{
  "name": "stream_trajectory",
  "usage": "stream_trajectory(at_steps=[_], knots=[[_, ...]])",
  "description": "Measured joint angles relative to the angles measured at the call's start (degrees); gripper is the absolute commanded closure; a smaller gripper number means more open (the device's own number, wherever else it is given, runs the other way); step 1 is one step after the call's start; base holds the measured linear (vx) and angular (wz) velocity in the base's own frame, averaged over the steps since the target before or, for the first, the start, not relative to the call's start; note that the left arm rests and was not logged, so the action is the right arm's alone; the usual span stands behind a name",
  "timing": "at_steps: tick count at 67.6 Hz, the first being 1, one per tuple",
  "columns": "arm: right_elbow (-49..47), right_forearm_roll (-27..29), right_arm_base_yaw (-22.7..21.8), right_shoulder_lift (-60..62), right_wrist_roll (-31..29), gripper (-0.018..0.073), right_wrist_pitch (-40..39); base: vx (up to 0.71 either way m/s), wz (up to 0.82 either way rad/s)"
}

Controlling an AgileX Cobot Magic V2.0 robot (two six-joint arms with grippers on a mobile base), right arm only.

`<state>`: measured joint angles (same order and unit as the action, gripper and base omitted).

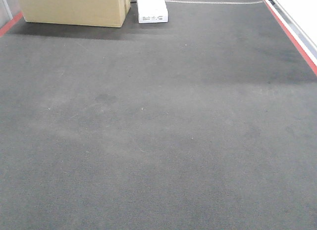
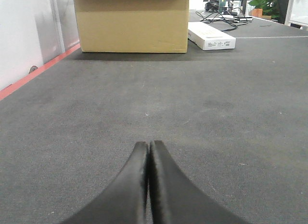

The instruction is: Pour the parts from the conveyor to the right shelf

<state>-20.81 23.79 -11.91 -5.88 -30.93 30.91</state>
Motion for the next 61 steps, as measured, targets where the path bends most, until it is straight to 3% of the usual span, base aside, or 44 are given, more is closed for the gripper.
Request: stream_trajectory(at_steps=[61], knots=[[0.0,0.0,0.0,0.0,-0.1,0.0565,0.0,-0.01,0.00]])
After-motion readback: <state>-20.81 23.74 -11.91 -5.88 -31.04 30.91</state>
